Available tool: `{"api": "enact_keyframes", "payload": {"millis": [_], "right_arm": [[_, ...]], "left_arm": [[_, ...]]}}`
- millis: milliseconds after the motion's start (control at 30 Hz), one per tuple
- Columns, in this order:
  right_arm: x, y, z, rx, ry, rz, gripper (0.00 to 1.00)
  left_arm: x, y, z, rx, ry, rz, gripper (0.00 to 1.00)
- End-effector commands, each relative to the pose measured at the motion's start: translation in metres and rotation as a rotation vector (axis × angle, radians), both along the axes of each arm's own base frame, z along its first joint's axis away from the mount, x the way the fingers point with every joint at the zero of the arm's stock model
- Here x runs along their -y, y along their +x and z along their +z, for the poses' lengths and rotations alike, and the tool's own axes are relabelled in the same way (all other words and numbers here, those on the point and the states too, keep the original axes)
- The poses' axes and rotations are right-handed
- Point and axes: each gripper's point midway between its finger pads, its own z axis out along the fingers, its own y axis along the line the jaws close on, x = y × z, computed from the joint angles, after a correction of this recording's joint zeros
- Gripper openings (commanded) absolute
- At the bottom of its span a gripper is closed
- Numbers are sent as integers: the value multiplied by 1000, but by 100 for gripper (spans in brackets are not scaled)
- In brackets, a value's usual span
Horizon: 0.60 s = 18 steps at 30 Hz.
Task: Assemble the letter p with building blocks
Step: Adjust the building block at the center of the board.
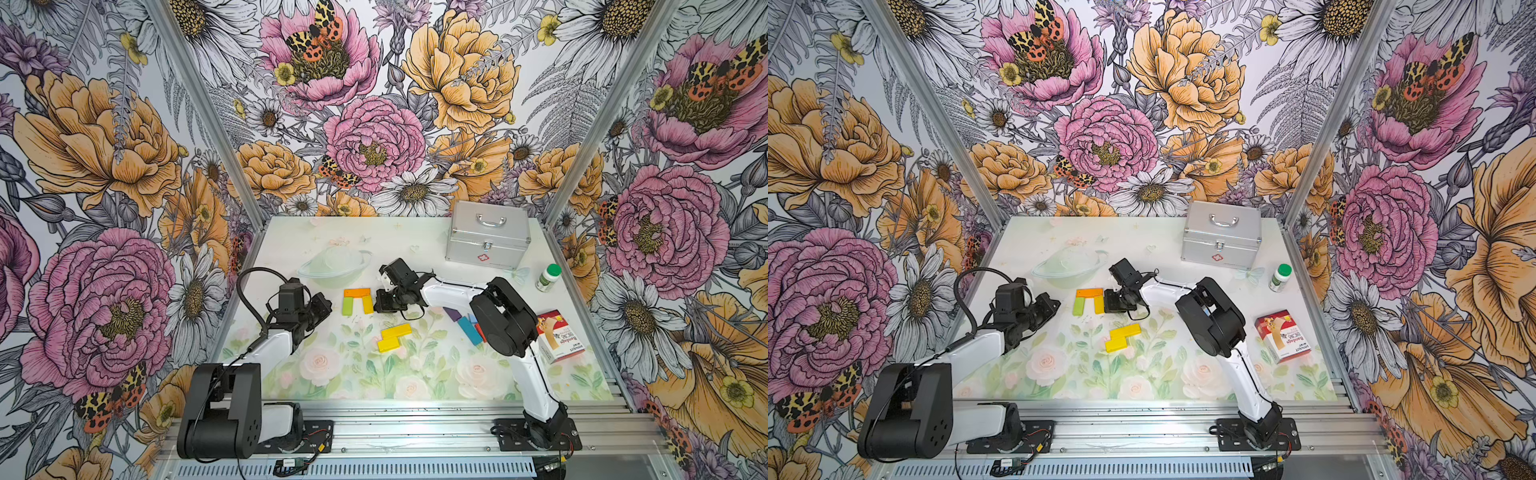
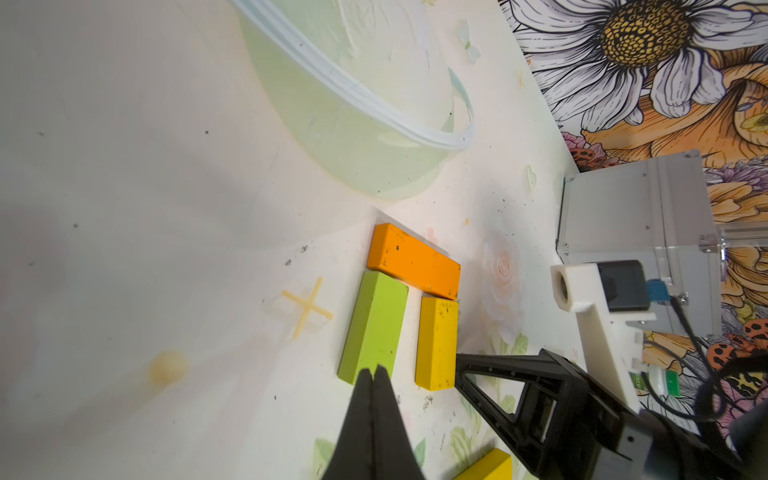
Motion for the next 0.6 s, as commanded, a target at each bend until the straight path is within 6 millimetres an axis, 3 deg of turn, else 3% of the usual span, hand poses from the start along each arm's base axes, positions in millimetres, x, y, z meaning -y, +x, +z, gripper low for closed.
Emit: {"api": "enact_keyframes", "payload": {"millis": [0, 567], "right_arm": [[1, -6, -18, -30, -31, 6, 0], [2, -8, -20, -33, -36, 5, 0]], "left_arm": [[-2, -4, 0, 9, 2, -14, 0], [-3, -7, -5, -4, 3, -15, 0]]}}
